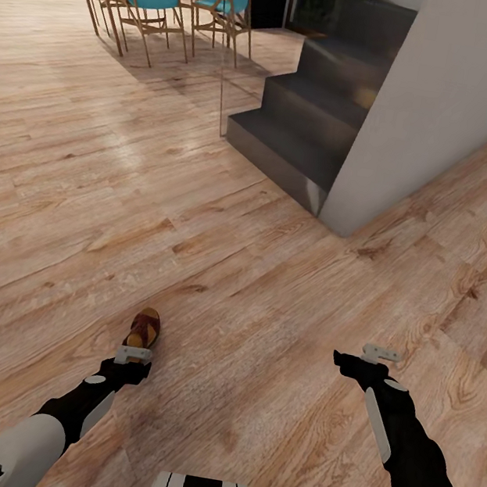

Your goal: Pick up the two gym shoes and the two sandals from the corridor floor and place them onto the hallstand (shoe rack) in the corridor, making sure they are on the rack and not on the floor. Arrange them so the two gym shoes are next to each other and the two sandals are next to each other.

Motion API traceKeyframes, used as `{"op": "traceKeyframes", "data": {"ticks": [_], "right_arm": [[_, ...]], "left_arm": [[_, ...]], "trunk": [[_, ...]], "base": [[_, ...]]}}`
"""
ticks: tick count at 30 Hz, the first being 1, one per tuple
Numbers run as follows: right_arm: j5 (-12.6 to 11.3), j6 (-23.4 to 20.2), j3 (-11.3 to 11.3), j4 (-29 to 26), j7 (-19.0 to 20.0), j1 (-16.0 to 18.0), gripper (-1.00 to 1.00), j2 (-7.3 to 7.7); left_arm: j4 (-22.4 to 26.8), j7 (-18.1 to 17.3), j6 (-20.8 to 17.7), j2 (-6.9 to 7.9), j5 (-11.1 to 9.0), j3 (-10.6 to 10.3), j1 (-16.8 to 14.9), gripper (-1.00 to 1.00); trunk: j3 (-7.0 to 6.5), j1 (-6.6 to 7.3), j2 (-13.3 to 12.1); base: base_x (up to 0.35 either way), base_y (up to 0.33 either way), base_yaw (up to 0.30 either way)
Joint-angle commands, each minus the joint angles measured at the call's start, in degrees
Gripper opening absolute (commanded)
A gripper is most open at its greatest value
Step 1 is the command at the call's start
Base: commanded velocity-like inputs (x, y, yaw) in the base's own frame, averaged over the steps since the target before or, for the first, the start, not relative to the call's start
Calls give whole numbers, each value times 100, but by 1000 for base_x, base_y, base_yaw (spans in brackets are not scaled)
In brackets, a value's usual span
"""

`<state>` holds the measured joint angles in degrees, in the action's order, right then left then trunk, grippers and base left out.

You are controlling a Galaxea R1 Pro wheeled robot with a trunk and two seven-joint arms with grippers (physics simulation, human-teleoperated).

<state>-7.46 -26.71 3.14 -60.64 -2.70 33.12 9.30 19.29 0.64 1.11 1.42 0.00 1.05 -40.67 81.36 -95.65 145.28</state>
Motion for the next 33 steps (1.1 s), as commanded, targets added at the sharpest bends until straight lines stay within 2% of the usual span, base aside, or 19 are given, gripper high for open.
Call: {"op": "traceKeyframes", "data": {"ticks": [1, 7, 33], "right_arm": [[-58, -23, -2, -8, -28, 1, 100, 2], [-60, -22, -3, -8, -29, 1, 100, 2], [-60, -20, 1, -9, -28, 1, 100, 2]], "left_arm": [[-1, 6, 12, -1, 0, 10, -2, 100], [0, 6, 4, -1, 0, 10, -2, 100], [5, 6, 11, -1, 0, 10, -2, 100]], "trunk": [[4, 1, 1], [114, -12, 8], [114, -12, 8]], "base": [[0, 0, 0], [0, 0, 0], [5, 0, 0]]}}
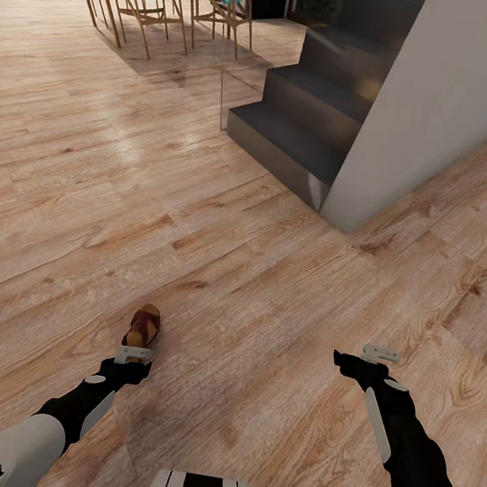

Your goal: Pick up the two gym shoes and the two sandals from the corridor floor and place them onto the hallstand (shoe rack) in the corridor, making sure they are on the rack and not on the floor. Arrange them so the two gym shoes are next to each other and the two sandals are next to each other.

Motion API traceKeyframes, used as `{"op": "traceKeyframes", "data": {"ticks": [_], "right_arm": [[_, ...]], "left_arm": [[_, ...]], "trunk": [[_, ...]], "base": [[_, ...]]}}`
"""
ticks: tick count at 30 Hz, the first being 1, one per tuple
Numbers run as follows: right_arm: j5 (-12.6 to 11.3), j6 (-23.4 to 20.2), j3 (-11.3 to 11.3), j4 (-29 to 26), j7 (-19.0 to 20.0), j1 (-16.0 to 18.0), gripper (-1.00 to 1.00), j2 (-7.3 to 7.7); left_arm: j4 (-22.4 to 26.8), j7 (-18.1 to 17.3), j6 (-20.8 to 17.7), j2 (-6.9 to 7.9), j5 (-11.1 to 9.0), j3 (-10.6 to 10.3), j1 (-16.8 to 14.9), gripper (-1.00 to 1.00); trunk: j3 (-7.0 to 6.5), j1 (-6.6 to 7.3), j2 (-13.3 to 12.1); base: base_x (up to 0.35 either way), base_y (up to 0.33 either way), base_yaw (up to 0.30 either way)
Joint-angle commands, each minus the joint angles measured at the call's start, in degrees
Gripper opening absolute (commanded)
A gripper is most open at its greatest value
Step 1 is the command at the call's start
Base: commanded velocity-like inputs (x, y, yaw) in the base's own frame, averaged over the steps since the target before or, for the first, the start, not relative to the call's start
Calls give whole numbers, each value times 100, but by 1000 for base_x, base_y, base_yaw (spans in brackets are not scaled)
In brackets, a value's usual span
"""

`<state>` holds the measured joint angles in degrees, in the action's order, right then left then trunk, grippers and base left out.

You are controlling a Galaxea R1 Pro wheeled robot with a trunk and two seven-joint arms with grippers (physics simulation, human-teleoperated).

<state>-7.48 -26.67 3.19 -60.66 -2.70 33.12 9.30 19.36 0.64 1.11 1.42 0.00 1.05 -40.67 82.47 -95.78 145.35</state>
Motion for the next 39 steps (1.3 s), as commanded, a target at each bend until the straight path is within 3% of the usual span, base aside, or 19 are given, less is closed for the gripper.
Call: {"op": "traceKeyframes", "data": {"ticks": [1, 39], "right_arm": [[-59, -24, -3, -7, -28, 1, 100, 2], [-35, -29, -2, 0, -20, 1, 100, 3]], "left_arm": [[-2, 6, 12, -1, 0, 10, -2, 100], [-2, 6, 12, -1, 0, 10, -2, 100]], "trunk": [[3, 1, 1], [3, 1, 1]], "base": [[2, 0, 0], [35, 43, 0]]}}
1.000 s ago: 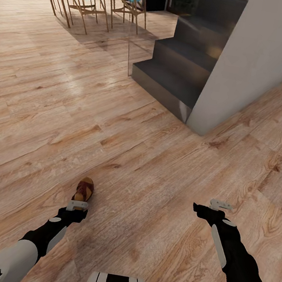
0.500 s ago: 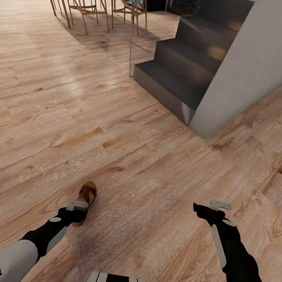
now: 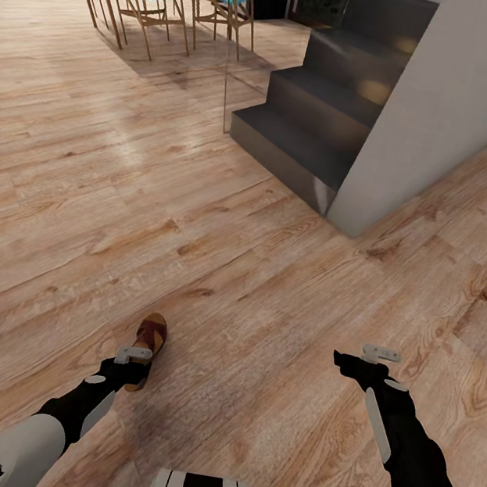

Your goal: Pick up the two gym shoes and the two sandals from the corridor floor and place them onto the hallstand (shoe rack) in the corridor, making sure they are on the rack and not on the floor. Arrange them so the two gym shoes are next to each other and the two sandals are next to each other.

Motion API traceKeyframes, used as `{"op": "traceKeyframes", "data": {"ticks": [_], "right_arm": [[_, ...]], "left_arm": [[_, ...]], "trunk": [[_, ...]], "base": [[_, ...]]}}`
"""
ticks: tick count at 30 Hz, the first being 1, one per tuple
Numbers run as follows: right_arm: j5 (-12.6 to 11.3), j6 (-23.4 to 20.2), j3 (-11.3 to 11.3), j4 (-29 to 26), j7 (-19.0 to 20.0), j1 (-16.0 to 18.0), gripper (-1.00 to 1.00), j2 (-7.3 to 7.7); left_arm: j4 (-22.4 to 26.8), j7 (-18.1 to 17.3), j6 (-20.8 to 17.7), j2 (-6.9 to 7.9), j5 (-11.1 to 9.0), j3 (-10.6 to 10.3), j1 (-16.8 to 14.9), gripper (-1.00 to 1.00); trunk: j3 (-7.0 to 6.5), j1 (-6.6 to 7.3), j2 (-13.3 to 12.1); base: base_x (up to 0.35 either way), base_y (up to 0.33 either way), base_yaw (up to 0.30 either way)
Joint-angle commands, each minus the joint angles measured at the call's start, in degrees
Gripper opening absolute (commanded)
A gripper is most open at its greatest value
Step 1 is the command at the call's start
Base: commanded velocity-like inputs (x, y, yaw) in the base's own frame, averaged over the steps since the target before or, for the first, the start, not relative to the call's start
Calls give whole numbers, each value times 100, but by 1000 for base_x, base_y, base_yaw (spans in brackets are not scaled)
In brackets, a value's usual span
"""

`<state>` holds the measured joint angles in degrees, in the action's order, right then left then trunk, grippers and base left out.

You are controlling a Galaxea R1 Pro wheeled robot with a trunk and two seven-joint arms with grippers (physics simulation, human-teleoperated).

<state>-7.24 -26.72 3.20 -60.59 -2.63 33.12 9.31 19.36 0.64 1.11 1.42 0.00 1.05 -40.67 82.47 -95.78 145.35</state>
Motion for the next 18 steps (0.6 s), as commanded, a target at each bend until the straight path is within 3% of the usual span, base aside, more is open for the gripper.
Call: {"op": "traceKeyframes", "data": {"ticks": [1, 18], "right_arm": [[-59, -25, -3, -7, -28, 1, 100, 1], [-58, -25, -3, -6, -28, -7, 100, 1]], "left_arm": [[-2, 6, 12, -1, 0, 10, -2, 100], [-2, 6, 12, -1, 0, 10, -2, 100]], "trunk": [[3, 1, 1], [3, 1, 1]], "base": [[1, 1, 0], [0, 0, 0]]}}
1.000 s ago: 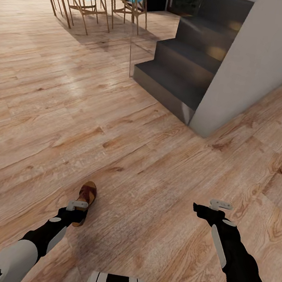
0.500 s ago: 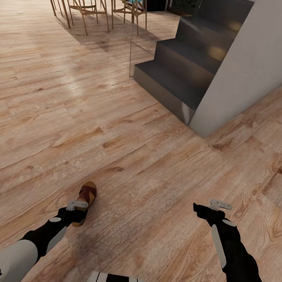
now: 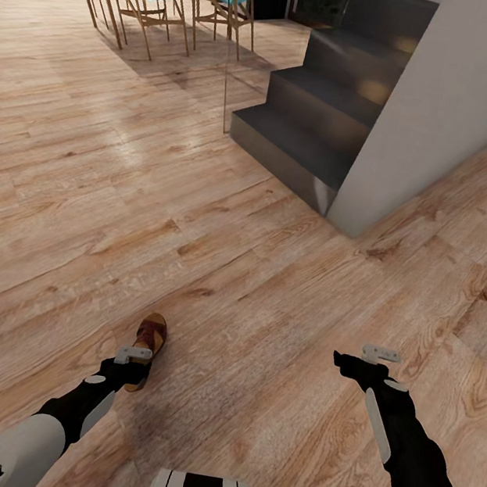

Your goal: Pick up the two gym shoes and the two sandals from the corridor floor and place them onto the hallstand (shoe rack) in the corridor, making sure they are on the rack and not on the floor. Arrange them so the two gym shoes are next to each other and the two sandals are next to each other.

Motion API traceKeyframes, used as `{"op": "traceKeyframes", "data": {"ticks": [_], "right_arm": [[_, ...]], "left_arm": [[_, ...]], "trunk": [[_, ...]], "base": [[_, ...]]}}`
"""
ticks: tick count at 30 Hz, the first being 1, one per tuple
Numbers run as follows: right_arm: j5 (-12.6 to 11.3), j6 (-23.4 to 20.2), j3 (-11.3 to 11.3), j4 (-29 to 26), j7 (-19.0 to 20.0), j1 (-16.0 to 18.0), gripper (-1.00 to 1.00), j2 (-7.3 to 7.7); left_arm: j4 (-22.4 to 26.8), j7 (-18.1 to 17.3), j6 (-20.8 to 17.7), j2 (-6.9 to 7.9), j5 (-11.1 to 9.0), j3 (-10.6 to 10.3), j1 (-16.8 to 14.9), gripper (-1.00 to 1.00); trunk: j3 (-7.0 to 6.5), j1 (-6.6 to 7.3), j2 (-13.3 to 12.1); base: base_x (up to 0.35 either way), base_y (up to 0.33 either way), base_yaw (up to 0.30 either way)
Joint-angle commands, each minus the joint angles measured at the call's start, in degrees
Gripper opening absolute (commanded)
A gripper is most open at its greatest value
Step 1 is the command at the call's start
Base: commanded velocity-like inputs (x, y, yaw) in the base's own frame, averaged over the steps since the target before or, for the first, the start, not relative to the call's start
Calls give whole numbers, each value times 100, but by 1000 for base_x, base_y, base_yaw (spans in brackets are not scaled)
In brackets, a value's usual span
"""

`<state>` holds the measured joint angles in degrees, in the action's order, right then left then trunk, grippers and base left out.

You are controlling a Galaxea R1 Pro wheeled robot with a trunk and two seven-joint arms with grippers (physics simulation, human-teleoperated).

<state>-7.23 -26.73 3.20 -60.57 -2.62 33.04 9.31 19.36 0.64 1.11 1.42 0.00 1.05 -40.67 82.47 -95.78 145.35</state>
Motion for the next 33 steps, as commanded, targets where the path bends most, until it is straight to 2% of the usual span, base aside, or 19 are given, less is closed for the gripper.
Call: {"op": "traceKeyframes", "data": {"ticks": [1, 15, 18, 33], "right_arm": [[-59, -24, -3, -7, -28, 1, 100, 3], [-59, -25, -4, -7, -35, 1, 100, 2], [-59, -25, -4, -6, -36, 1, 100, 3], [-59, -25, -4, -5, -36, 1, 100, 2]], "left_arm": [[-4, 6, 12, -1, 0, 10, -2, 100], [-10, 7, 12, -1, 0, 10, -2, 100], [-11, 7, 9, -1, 0, 10, -2, 100], [-11, 6, 7, -10, 0, 10, -2, 100]], "trunk": [[3, 1, 1], [3, 1, 1], [70, -7, 5], [92, -9, 7]], "base": [[0, 0, 0], [0, 0, 0], [0, 0, 0], [0, 0, 0]]}}
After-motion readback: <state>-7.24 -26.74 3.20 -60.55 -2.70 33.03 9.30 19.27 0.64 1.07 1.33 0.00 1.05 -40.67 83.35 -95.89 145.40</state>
